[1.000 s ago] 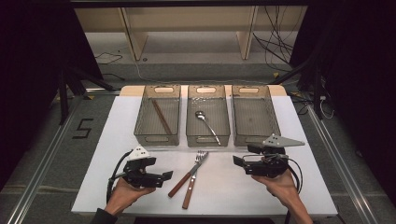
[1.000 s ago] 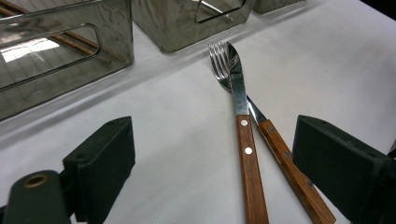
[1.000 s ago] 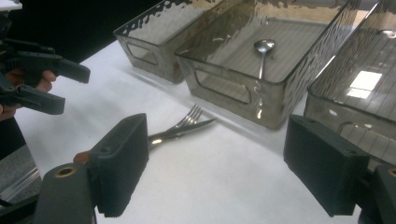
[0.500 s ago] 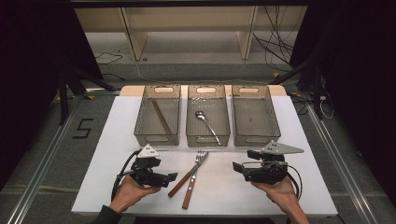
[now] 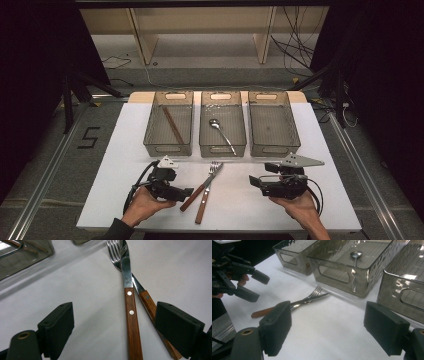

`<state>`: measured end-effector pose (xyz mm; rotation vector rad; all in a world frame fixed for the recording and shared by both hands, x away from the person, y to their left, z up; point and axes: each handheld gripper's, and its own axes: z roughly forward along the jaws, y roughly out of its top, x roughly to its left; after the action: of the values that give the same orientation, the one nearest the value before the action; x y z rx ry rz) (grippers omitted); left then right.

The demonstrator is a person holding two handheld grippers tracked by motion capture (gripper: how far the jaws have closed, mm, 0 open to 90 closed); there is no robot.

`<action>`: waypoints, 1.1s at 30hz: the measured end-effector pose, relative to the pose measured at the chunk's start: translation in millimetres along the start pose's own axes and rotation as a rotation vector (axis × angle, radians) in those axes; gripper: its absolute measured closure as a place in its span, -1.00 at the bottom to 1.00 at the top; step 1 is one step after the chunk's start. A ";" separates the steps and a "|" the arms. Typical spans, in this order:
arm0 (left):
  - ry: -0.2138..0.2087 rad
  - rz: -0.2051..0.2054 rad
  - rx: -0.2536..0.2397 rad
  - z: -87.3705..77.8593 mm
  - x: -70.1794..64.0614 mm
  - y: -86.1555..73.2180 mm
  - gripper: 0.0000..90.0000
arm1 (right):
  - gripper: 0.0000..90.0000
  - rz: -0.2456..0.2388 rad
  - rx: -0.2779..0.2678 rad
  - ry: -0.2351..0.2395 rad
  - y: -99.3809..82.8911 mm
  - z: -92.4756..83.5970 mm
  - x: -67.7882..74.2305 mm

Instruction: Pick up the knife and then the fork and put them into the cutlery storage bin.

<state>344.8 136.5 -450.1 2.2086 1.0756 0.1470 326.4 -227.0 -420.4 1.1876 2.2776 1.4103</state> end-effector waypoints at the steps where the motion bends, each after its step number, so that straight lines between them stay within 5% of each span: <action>1: 0.001 0.011 0.010 1.0 -0.3 0.5 -0.65 | -0.49 -0.003 0.001 -0.001 -0.3 0.1 0.3; 19: 0.001 0.075 0.175 16.6 -16.3 4.7 -0.46 | -0.49 -0.012 0.018 -0.002 -4.2 1.5 6.0; 33: -0.005 0.115 0.240 26.3 -22.6 8.6 -0.03 | -0.48 -0.012 0.026 0.000 -6.4 1.8 7.1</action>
<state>345.4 102.5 -461.0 2.4861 1.0075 0.0655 319.4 -222.0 -425.1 1.1800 2.3063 1.3807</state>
